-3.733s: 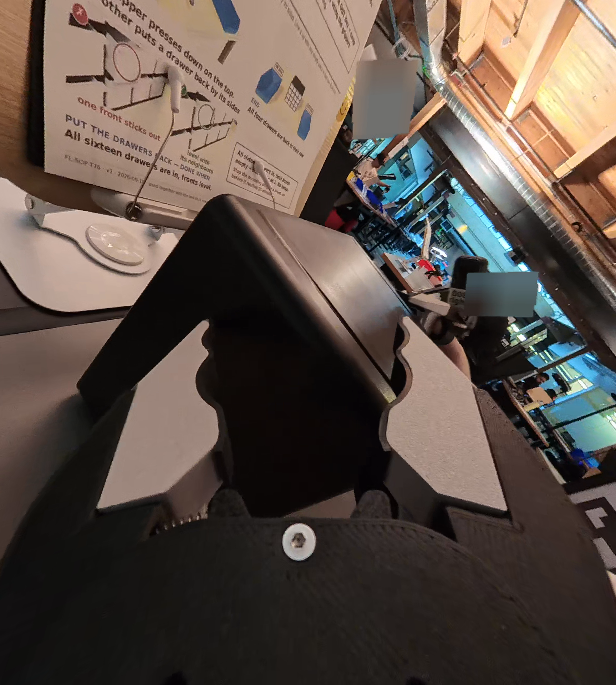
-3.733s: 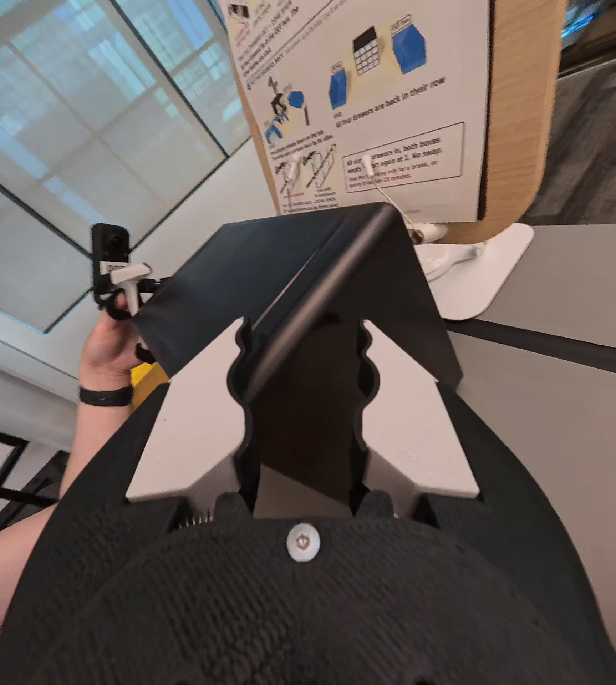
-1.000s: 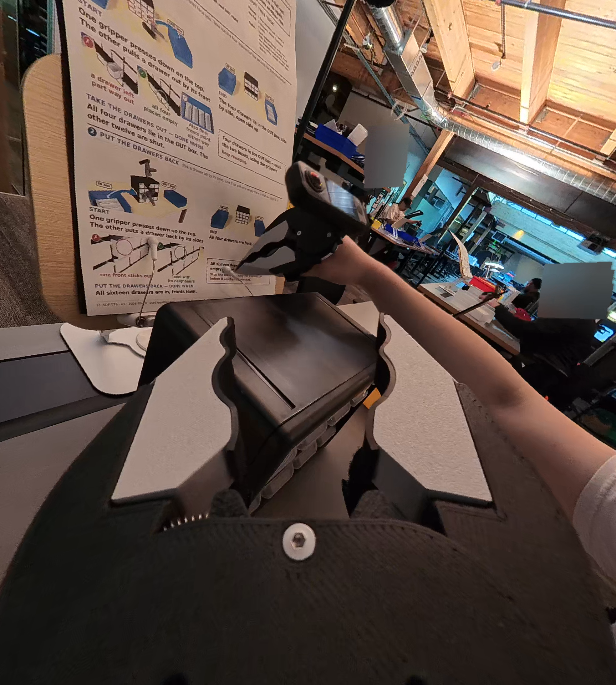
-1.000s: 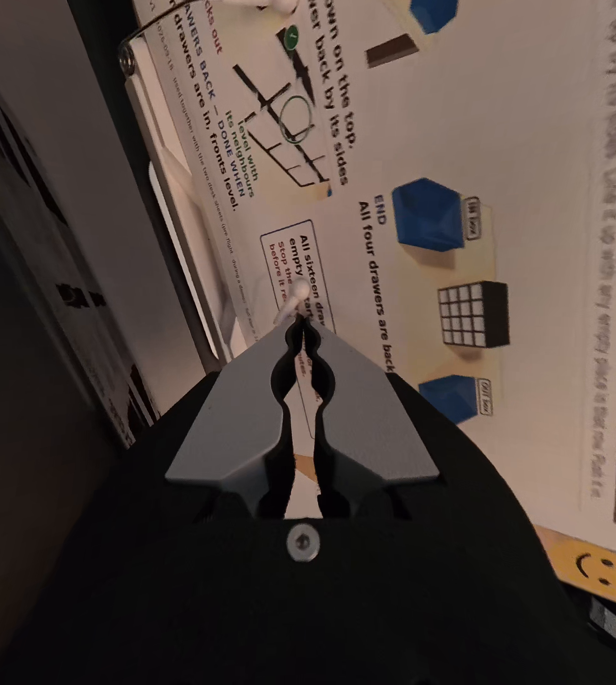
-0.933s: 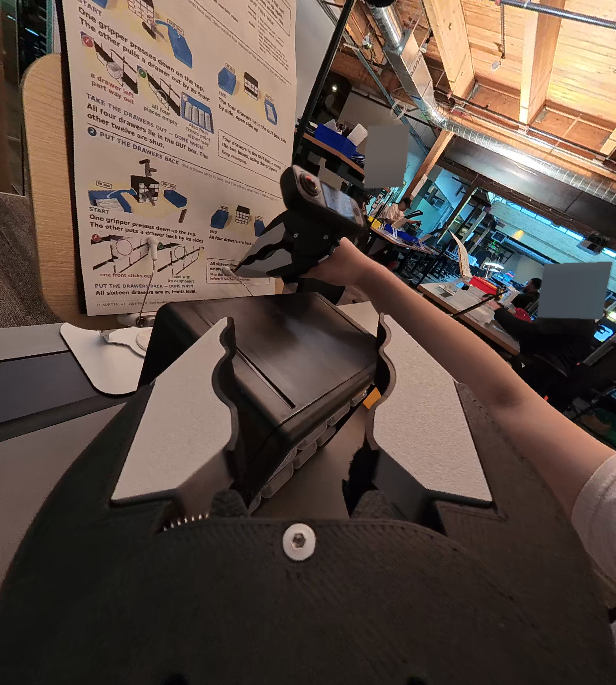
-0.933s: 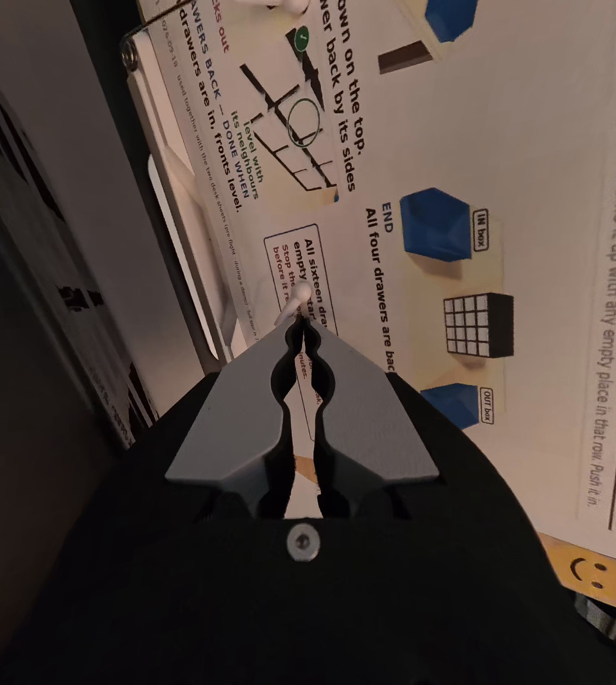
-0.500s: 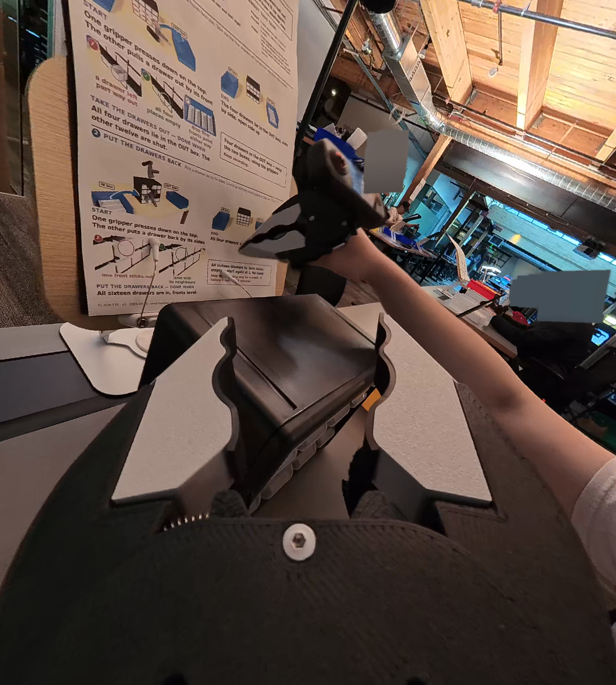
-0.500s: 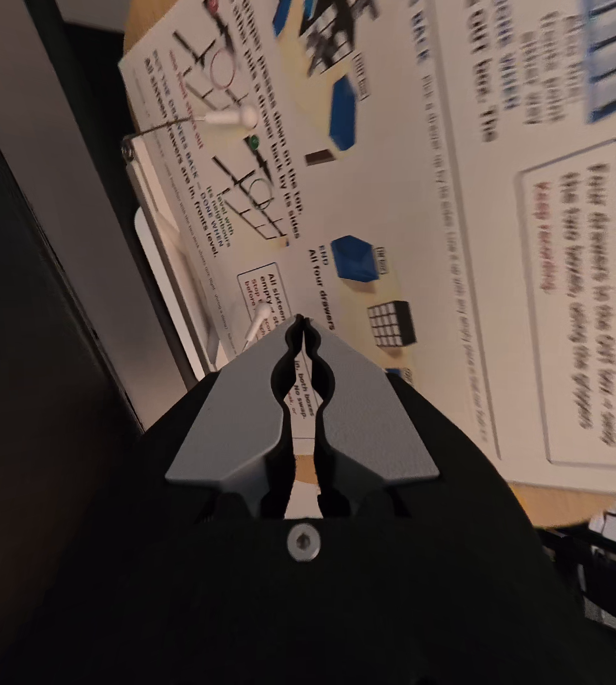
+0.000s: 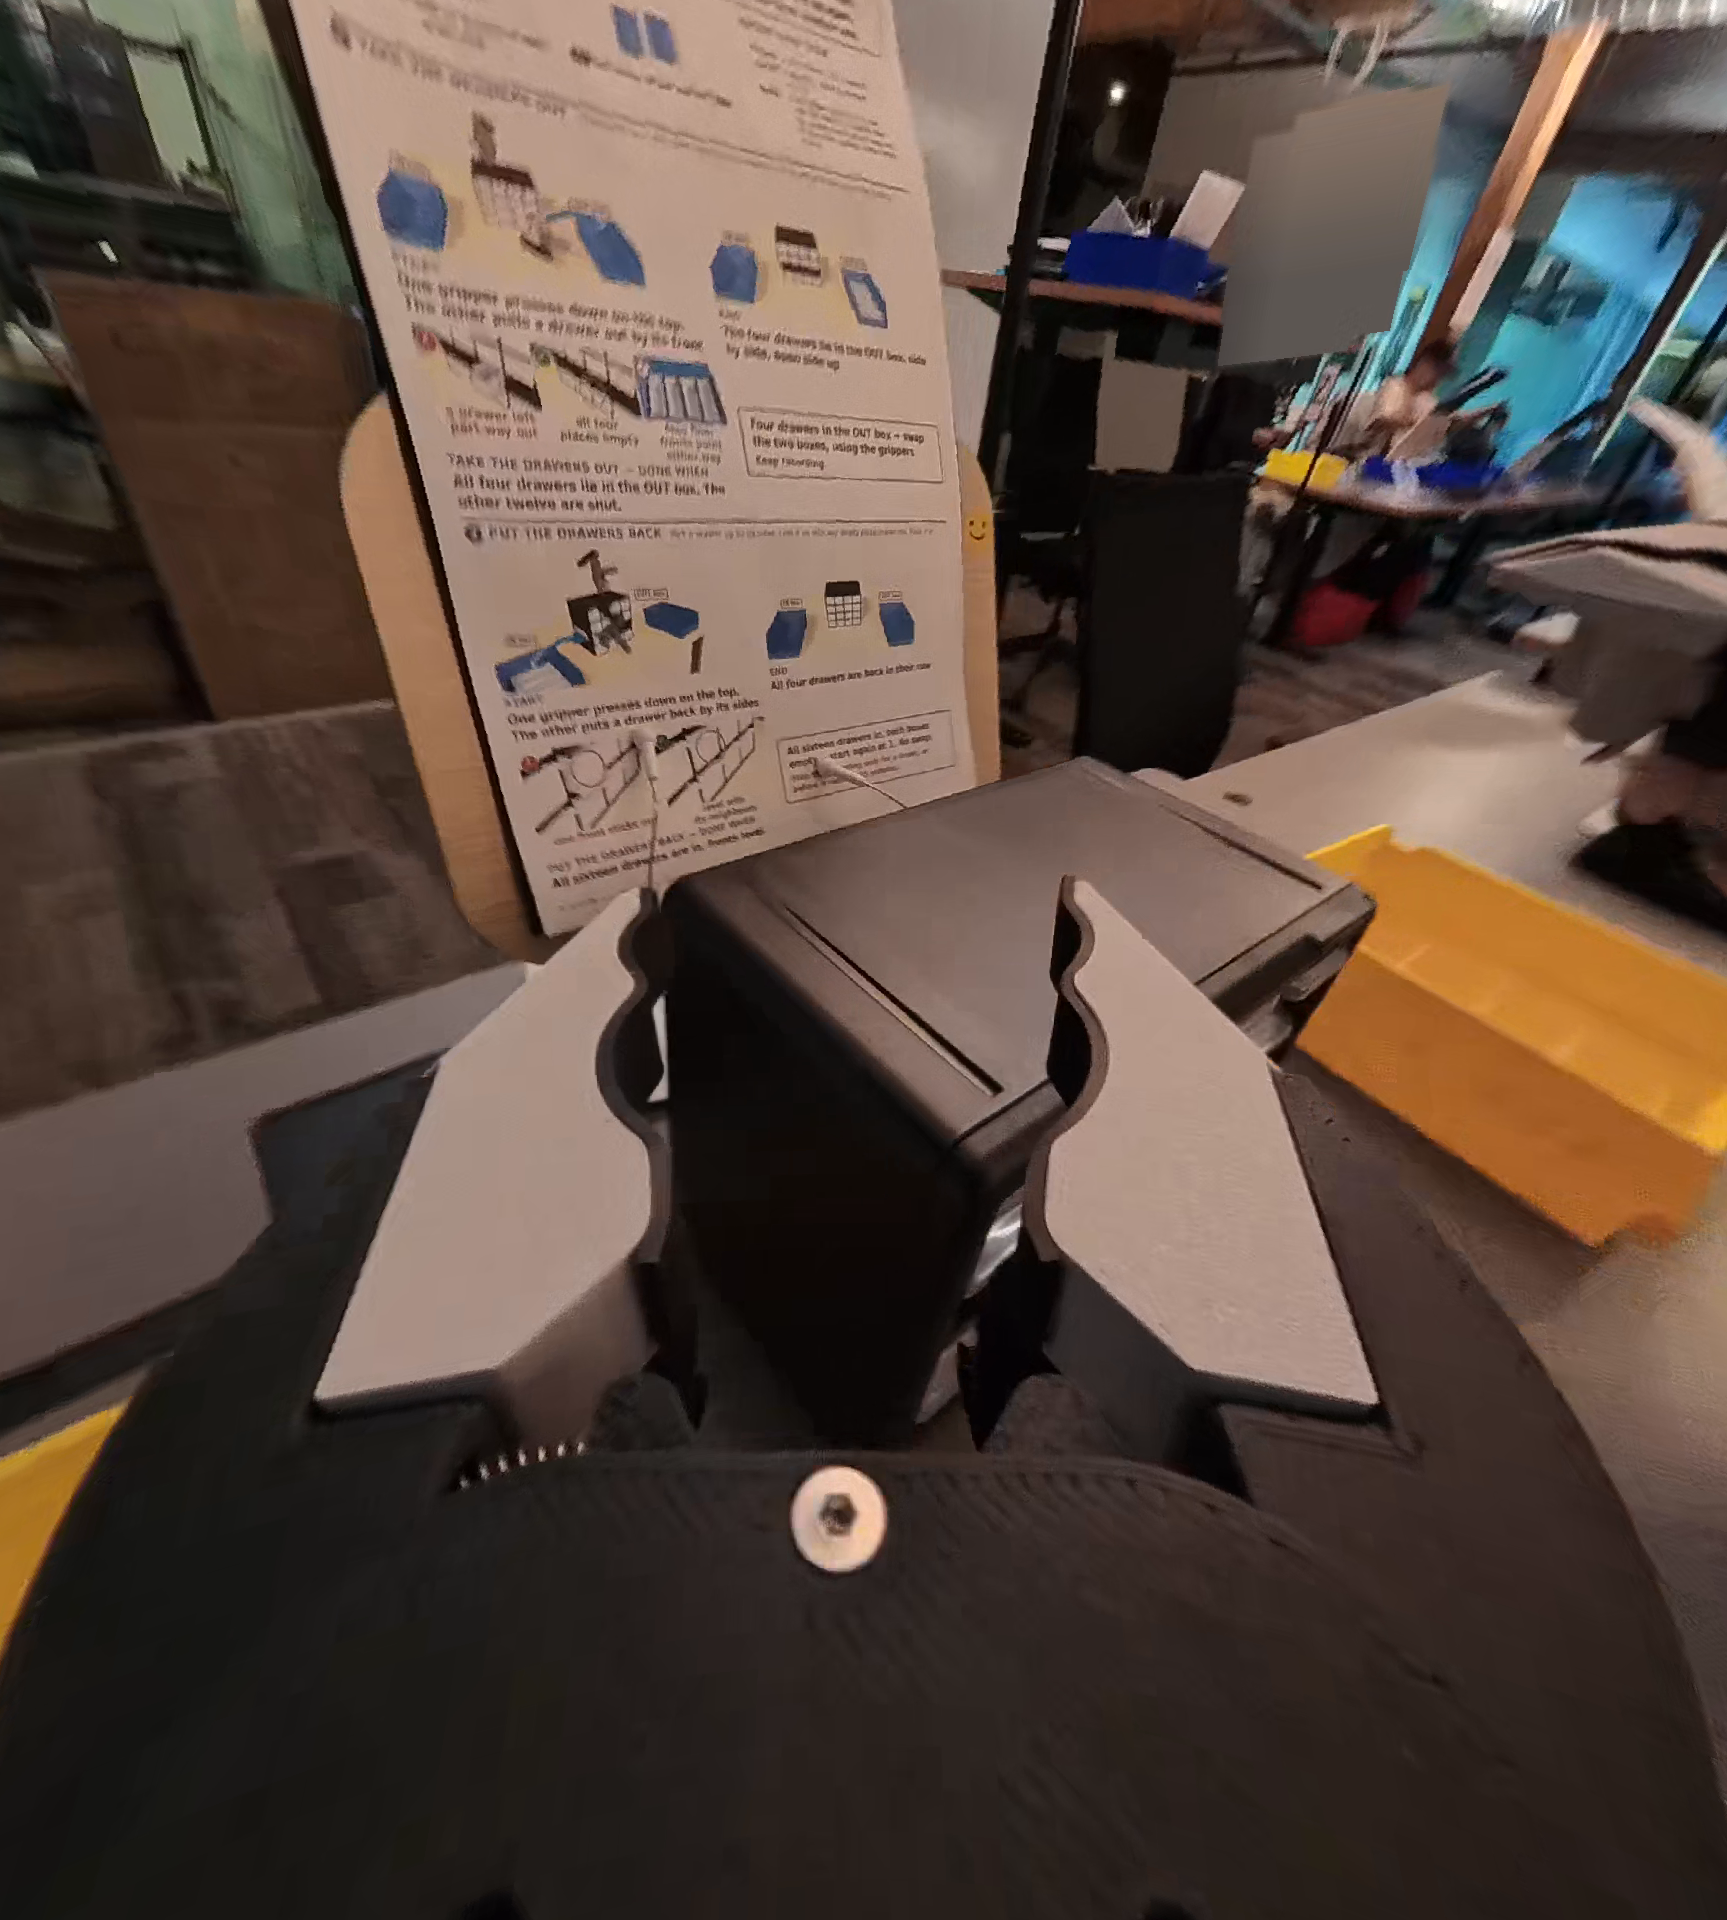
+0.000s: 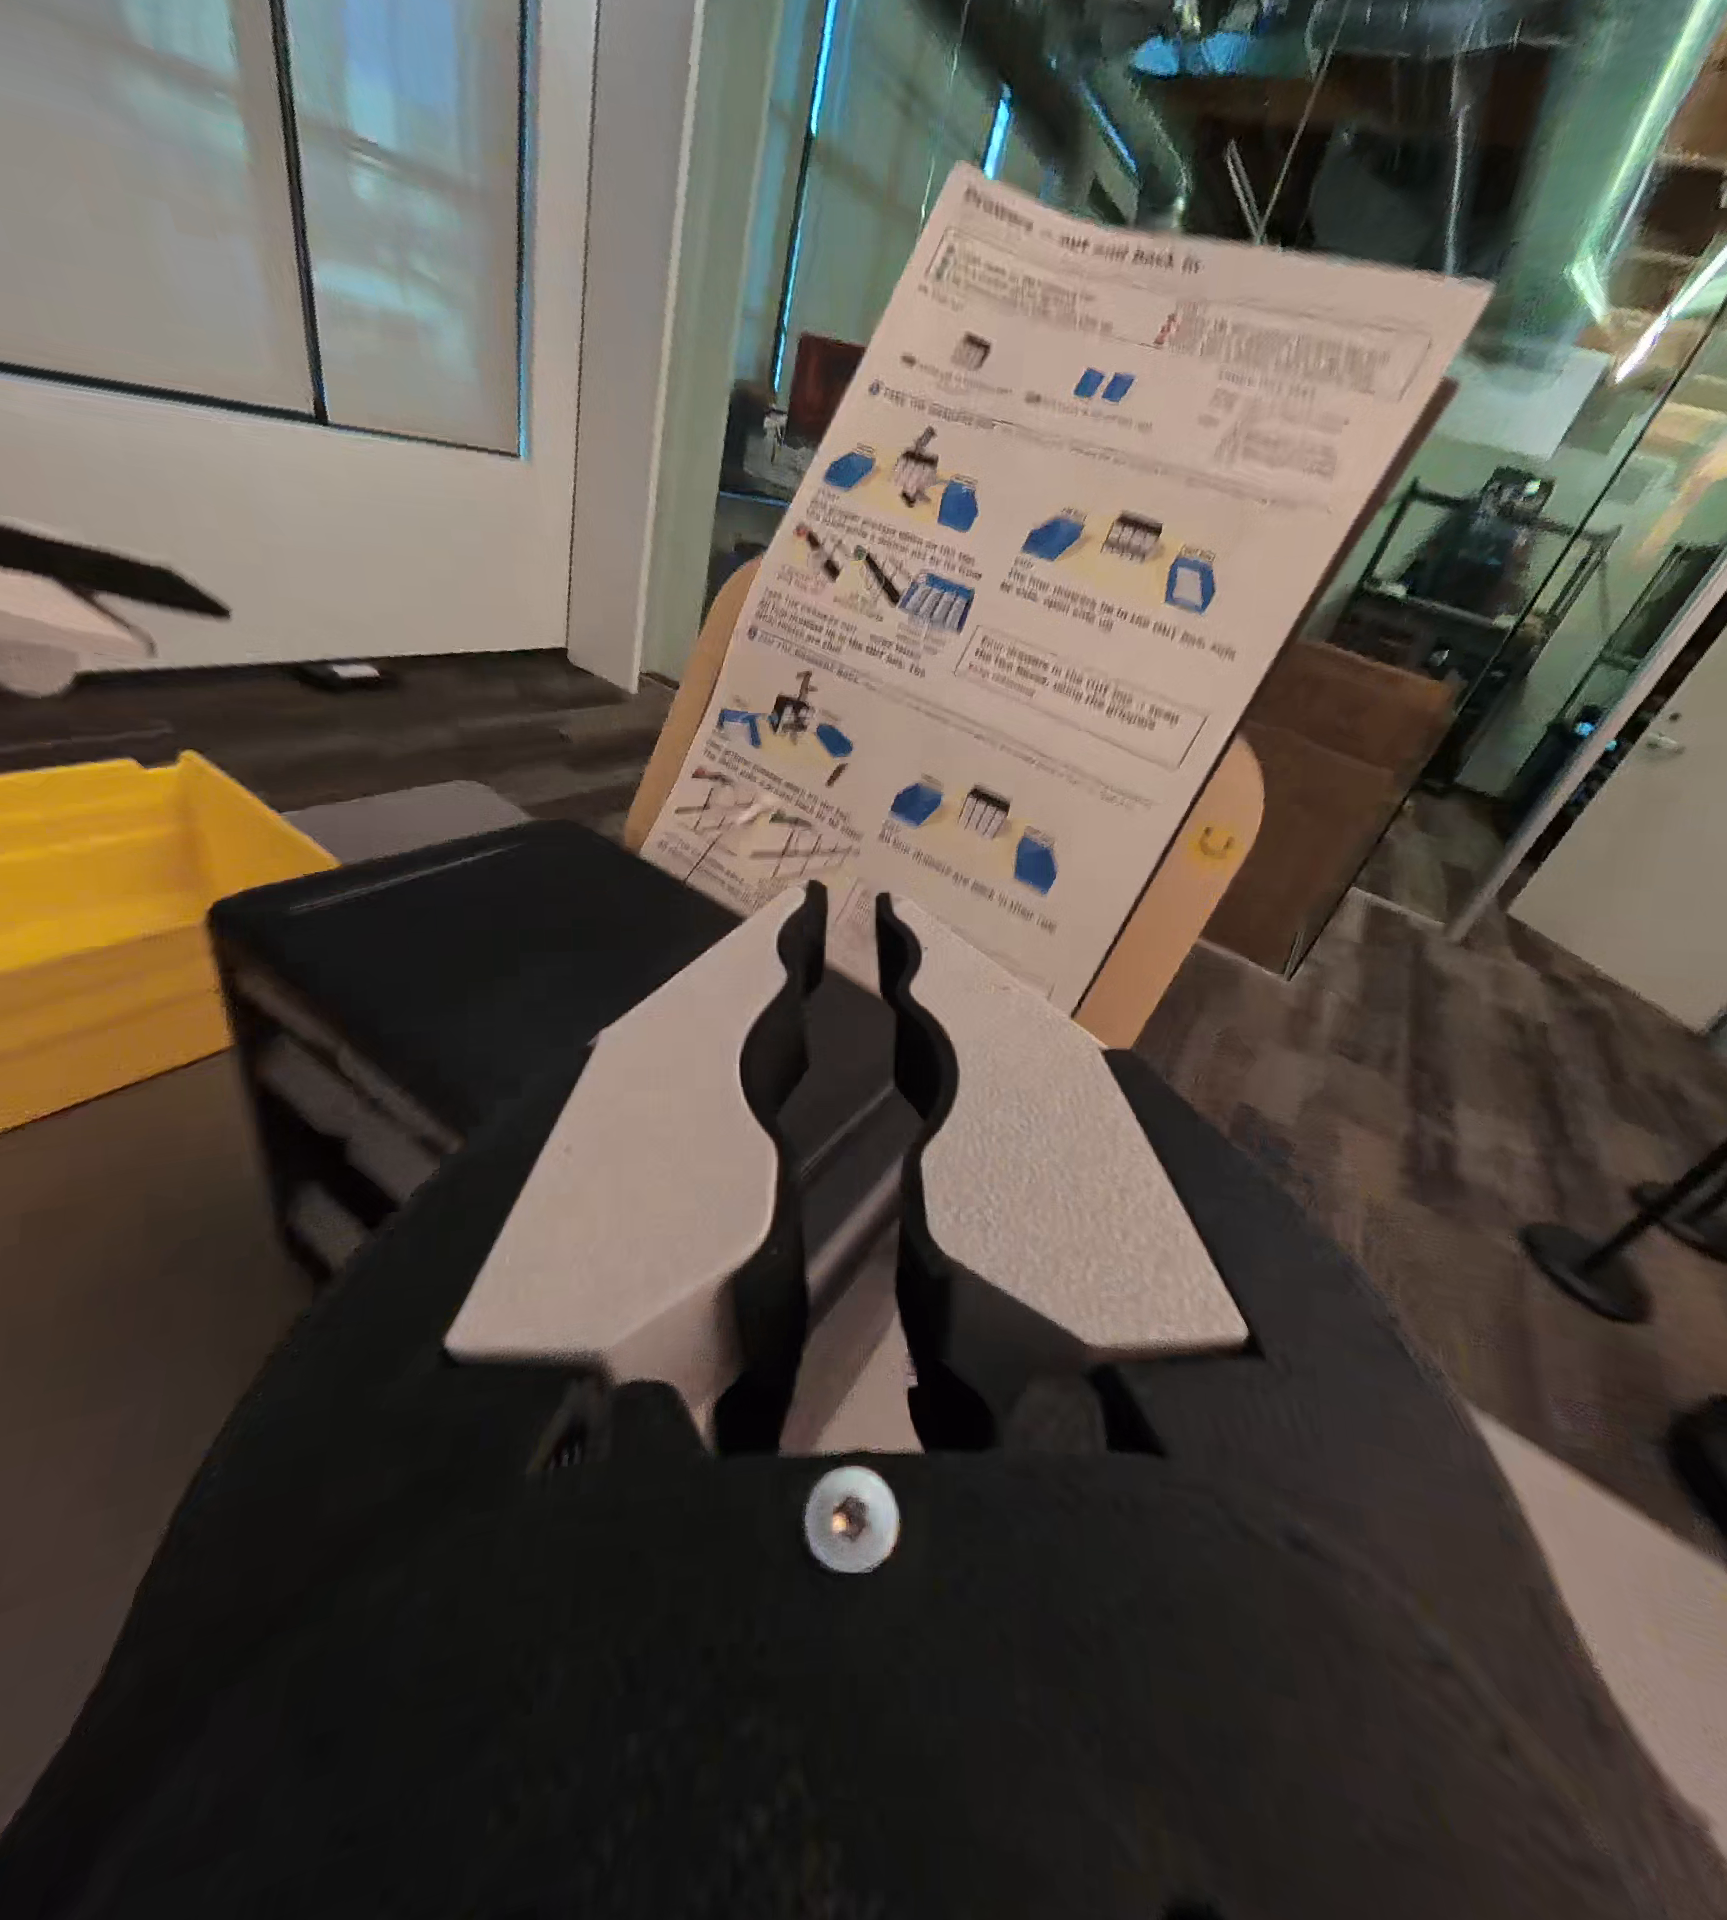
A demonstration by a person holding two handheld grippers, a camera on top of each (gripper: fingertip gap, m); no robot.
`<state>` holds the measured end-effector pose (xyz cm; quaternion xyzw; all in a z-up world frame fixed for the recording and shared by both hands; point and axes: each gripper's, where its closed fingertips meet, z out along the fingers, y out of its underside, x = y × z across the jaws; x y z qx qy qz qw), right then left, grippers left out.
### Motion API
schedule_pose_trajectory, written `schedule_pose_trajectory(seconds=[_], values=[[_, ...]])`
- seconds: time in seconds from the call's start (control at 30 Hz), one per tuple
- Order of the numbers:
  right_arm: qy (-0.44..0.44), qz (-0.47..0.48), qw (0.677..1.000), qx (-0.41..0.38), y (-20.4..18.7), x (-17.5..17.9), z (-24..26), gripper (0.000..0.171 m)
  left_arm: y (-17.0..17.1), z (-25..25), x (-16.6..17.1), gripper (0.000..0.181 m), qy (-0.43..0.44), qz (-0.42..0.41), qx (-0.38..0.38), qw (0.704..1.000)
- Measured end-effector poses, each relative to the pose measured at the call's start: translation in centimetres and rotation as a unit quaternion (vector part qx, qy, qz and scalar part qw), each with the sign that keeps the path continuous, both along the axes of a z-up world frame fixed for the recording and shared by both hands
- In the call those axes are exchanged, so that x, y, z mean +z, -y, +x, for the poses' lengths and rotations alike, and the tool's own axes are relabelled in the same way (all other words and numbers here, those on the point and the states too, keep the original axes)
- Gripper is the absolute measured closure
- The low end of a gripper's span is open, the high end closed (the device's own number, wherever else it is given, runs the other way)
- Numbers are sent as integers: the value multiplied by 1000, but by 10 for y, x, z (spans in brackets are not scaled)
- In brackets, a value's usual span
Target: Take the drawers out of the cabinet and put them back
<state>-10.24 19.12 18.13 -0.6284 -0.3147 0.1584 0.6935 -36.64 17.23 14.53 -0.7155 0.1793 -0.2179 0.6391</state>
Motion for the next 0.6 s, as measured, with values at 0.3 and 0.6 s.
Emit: schedule_pose_trajectory(seconds=[0.3, 0.6], values=[[84, -6, 995, -59, 25, -35, 40, 136, 38, 11, 11, 93, -82, 35, 66, 994], [96, -40, 993, -53, 23, -41, 55, 92, 67, 10, 5, 80, -120, 38, 130, 984]])
